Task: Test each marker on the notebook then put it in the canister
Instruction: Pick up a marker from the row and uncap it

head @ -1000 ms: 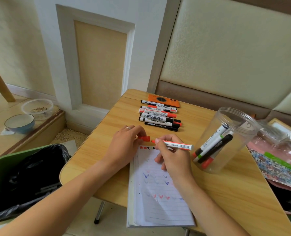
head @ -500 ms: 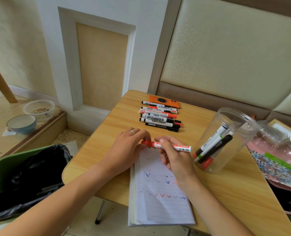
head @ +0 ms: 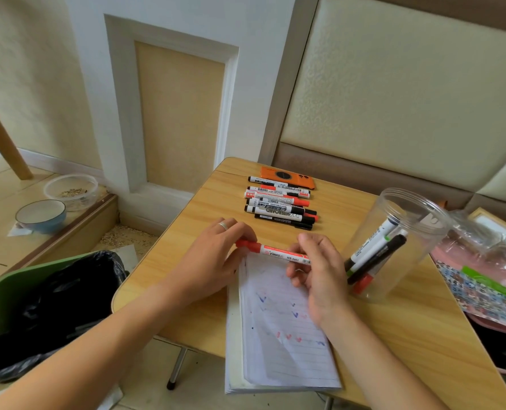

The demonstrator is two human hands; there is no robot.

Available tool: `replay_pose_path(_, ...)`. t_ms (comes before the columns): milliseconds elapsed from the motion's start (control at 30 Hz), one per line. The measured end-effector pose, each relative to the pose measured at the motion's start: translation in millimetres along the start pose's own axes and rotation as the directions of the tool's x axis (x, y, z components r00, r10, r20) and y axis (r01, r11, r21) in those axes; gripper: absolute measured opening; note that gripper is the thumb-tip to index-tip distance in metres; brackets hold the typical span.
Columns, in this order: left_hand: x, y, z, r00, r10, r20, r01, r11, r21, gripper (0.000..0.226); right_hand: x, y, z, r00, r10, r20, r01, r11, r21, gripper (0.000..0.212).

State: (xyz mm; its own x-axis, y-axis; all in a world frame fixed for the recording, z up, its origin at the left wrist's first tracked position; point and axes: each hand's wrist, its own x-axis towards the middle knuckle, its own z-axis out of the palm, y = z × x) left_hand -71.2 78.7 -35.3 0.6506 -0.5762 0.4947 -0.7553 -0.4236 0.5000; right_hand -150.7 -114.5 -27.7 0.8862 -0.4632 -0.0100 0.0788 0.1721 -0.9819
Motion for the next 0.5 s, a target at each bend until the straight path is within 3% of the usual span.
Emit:
replay_pose_path(200, -4.1, 21.3, 8.9, 0.998, -0.024, -0.065, 0.005, 0.963, -0.270, 0.008, 0.0, 6.1, 3.2, 0.997, -0.054, 0.059, 0.067, 0.971, -0.229, 0.017)
replay_pose_path(300, -1.0, 25.7, 9.5, 0.998, 0.029, -0.055, -0.047, 0.930, -0.364, 0.016, -2.9, 4.6, 5.6, 0.993, -0.069, 0.094, 0.094, 0.950, -0.296, 0.023)
replay_pose_path(400, 1.7, 20.1, 11.1, 1.000, -0.012, 0.016, 0.018, 0.889, -0.458, 0.032, -4.7, 4.1, 6.0, 0.992, -0.089, 0.094, 0.114, 0.942, -0.316, 0.023)
replay_pose_path(500, 0.6, 17.3, 16.1, 0.996, -0.074, 0.040, 0.084, 0.868, -0.489, 0.025, -4.1, 5.8, 6.4, 0.990, -0.108, 0.086, 0.132, 0.922, -0.365, 0.024)
